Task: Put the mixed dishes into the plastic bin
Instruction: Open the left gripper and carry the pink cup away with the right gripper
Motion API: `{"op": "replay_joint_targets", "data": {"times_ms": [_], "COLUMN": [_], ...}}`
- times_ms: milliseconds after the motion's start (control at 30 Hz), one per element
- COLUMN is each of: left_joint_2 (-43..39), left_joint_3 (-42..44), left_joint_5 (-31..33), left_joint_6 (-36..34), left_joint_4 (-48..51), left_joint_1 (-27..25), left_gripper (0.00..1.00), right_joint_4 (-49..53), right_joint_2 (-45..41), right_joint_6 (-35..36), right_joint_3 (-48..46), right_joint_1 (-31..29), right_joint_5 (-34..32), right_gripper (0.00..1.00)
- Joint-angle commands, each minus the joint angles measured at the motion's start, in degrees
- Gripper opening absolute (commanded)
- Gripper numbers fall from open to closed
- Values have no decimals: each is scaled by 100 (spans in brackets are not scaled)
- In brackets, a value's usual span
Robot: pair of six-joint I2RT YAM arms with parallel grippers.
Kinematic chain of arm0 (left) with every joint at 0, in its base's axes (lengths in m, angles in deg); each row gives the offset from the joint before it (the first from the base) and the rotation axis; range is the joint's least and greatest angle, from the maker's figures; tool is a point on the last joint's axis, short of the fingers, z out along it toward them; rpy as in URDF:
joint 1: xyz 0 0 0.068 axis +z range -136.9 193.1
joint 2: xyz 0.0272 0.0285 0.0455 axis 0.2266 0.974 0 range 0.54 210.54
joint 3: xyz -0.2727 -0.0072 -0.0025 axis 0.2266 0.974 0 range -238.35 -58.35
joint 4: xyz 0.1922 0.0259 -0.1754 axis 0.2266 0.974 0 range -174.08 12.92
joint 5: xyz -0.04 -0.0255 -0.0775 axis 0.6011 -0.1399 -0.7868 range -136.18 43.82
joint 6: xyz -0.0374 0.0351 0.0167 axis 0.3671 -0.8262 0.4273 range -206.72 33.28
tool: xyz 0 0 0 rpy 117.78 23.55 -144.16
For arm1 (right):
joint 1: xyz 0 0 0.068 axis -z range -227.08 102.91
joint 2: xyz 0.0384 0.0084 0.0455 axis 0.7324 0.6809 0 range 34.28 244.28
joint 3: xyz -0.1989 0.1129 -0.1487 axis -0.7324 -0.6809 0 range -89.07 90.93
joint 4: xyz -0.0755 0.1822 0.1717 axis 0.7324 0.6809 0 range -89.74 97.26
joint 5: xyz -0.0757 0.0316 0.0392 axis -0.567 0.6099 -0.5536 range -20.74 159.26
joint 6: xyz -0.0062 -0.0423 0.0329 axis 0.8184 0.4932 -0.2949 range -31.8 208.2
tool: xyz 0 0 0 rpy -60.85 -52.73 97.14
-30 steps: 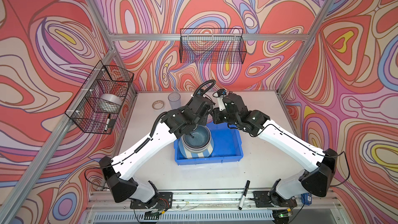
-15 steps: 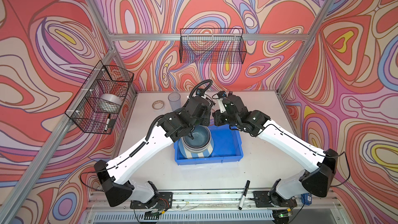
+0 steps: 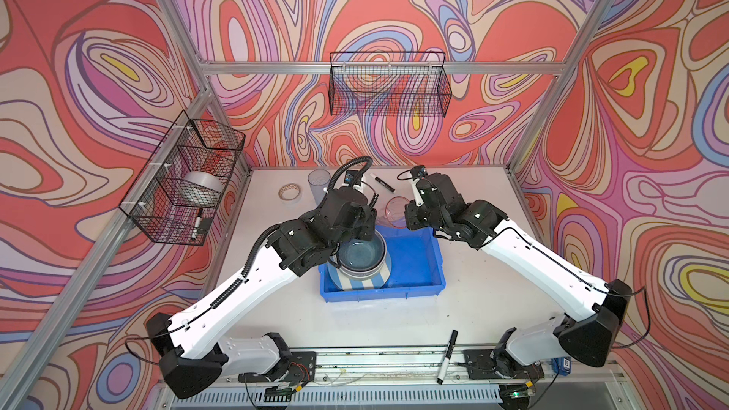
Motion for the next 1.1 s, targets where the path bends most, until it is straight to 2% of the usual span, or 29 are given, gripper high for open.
{"op": "replay_joint_targets", "data": {"times_ms": [0,333,633,1067], "left_joint_2": [-105,-398,-685,-927], "left_joint_3": [179,592,982,1277], "left_joint_5": [323,395,397,335], "left_joint_6": [128,211,294,343], "left_joint_4": [-111,-83,36,169], "left_joint_1": [-18,151,311,533], "left_gripper": [58,60,60,61], "right_joint_4": [262,594,682,703], "right_joint_2": [-185,9,545,1170], "right_joint_6": [186,463,543,696], "right_joint_3": [96,-134,-209,-174], "right_joint_1": [208,768,885,1042], "right_joint_5": [-192,201,368,-130], "right_gripper": [0,0,0,0]}}
